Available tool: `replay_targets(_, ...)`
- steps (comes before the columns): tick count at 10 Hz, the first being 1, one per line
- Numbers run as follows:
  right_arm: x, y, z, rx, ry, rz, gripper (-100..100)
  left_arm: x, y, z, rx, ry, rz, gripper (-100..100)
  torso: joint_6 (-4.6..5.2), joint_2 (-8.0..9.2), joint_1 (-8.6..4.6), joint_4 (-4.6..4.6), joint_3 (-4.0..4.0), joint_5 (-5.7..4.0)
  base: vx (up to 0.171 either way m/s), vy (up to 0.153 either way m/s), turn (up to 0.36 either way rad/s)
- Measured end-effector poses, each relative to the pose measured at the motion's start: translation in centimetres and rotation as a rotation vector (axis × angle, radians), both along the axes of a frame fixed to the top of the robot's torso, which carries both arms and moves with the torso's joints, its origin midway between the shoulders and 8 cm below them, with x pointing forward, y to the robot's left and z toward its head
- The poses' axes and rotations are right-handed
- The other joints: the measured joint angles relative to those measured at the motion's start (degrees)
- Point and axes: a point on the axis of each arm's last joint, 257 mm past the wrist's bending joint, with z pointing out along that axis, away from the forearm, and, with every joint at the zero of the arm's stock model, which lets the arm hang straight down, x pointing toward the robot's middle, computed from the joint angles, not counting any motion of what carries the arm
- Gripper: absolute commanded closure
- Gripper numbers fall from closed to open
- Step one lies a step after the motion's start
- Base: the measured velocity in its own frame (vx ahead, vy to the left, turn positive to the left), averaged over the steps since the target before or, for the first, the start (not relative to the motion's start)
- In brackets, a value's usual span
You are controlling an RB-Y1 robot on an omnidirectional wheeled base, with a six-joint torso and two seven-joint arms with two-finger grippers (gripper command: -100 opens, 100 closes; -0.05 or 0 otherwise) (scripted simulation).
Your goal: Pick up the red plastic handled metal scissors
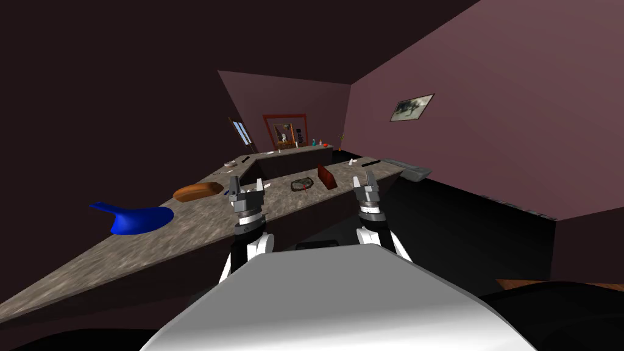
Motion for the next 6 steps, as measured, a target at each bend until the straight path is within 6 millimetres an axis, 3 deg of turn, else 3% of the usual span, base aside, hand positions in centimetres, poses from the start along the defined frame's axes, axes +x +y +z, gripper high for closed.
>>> replay_targets(6,0.0,0.0,0.0,0.000,0.000,0.000,0,3.3,2.0,-1.7,0.053,0.112,-0.045,-100,0.00,-0.06,-0.28,-0.02,-0.04,-0.07,0.015,-0.081,-0.094)
